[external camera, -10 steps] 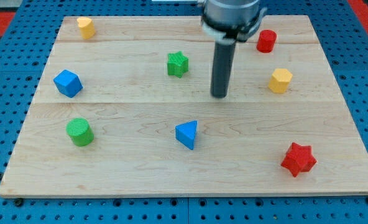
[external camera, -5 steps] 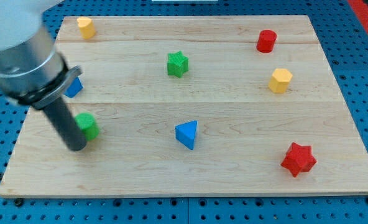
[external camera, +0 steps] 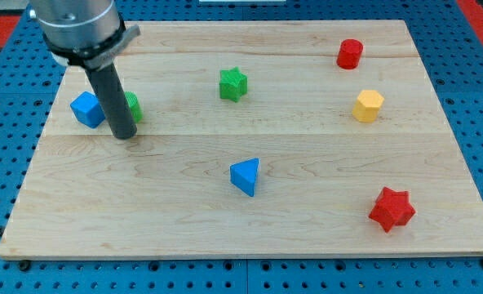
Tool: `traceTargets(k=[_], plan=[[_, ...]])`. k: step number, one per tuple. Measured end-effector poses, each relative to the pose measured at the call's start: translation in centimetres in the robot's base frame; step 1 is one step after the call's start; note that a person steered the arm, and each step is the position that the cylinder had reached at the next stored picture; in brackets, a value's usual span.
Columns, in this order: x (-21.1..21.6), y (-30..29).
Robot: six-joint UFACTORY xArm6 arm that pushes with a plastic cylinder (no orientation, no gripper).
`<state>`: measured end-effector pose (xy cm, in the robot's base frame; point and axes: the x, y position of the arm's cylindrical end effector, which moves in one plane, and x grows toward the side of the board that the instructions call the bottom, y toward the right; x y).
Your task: Push the green circle to the top center of the board
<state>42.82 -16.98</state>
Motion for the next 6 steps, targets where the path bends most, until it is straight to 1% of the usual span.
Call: traceTargets(k=[1,2,3,4,5,6], plan=[[-4.7,0.2],[-7.9,1.2],[-8.2,-1.6],[-8.8,-3.1],[-11.4,-0.6],[-12.6,3.6]])
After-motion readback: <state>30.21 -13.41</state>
